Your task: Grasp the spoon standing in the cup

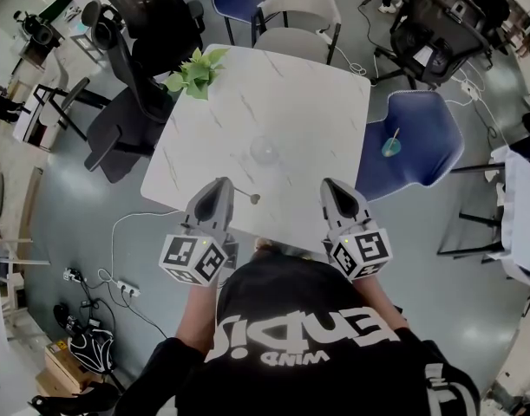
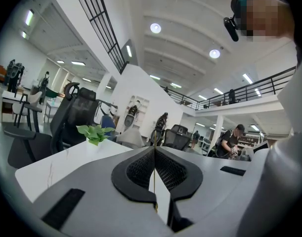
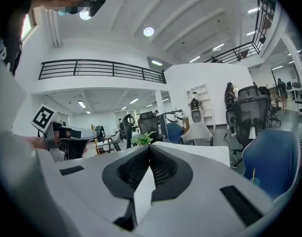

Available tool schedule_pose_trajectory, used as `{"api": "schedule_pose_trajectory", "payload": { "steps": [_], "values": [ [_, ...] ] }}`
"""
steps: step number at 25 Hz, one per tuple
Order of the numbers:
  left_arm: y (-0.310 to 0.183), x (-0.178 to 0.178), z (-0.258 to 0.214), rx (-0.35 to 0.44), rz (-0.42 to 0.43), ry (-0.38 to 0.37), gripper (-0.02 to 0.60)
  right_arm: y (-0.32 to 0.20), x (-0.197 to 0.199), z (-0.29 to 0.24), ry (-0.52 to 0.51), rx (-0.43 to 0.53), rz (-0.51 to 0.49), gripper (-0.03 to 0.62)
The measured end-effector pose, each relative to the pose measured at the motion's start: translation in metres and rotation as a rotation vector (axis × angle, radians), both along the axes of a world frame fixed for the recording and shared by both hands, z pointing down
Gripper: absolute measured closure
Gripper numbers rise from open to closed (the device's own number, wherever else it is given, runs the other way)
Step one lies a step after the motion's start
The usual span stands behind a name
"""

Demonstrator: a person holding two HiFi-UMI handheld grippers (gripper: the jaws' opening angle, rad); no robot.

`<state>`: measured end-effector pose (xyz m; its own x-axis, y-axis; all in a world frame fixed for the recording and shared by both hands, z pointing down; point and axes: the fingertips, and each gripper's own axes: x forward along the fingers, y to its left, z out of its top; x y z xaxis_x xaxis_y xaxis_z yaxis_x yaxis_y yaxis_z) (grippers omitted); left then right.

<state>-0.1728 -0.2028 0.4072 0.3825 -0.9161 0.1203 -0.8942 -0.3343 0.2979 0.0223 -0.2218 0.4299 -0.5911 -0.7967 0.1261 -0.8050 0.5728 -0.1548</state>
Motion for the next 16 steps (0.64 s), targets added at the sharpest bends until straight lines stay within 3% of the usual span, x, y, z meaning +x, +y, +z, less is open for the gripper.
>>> {"api": "schedule_pose_trajectory", "payload": {
  "steps": [16],
  "values": [
    [-0.0023, -0.0015, 0.0039, -0.011, -0.003, 0.004, 0.568, -0.0036, -0.0012, 0.0021, 0.002, -0.004, -0.001, 0.582]
  ]
}}
